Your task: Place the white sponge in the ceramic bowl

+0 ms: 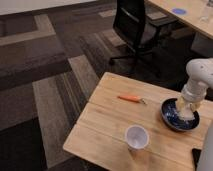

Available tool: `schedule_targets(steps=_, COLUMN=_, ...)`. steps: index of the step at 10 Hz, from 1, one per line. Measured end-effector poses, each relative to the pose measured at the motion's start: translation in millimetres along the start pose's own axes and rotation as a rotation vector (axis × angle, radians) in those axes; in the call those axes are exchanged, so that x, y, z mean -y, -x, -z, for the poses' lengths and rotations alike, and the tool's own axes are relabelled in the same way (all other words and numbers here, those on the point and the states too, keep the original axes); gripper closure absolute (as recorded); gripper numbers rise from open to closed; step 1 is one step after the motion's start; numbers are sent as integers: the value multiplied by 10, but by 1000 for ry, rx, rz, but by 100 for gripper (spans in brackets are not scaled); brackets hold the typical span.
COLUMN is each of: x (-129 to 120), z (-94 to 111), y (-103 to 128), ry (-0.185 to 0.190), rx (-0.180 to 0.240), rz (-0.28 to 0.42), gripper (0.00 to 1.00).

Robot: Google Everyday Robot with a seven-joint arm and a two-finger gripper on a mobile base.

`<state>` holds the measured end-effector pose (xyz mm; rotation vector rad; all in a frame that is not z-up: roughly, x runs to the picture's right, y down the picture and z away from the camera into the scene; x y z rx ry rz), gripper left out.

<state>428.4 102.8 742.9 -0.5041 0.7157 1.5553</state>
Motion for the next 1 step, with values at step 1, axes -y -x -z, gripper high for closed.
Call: schedule_targets(steps=1, x=0, z=0, y=-1, ry=0, rx=0, rz=0, gripper=20)
